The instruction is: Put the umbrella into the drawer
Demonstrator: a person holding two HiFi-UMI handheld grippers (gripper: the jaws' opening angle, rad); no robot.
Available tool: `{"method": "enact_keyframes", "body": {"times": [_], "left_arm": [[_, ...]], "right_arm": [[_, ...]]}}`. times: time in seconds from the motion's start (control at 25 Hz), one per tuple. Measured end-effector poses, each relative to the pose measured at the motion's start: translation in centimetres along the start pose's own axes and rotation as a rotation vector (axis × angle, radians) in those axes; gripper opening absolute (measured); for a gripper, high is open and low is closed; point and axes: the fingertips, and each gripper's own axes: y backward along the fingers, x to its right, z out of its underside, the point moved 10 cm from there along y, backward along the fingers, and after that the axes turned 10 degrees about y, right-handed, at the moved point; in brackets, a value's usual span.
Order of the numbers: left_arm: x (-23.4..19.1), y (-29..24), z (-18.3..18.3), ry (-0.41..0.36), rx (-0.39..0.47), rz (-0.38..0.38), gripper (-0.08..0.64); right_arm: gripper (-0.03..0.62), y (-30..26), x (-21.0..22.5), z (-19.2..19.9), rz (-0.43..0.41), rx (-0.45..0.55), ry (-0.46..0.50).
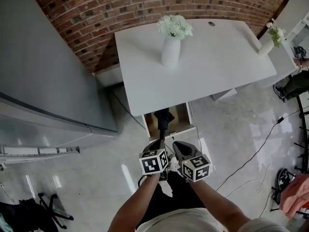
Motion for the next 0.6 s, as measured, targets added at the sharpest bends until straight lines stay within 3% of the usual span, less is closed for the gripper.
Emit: {"method": "enact_keyframes", "body": {"times": [0.2, 0.36, 0.6], "left_arm": [[-1.4, 5.1, 1.1, 0.029, 0.006, 0.053, 0.006], [-1.6, 9.5, 1.5, -0.002, 0.028, 0.088, 0.006], [-1.5, 14.5, 1.7, 0.021, 0.063, 0.138, 0.006]], "right_arm": [[0.018, 1.2, -5.1, -0.5, -0.057, -0.008, 0.068], [0.018, 2.8, -8.6, -0.8, -0.098, -0.001, 0.096], [0.017, 5.2, -11.3, -2.8, -0.119, 0.031, 0.249]]}}
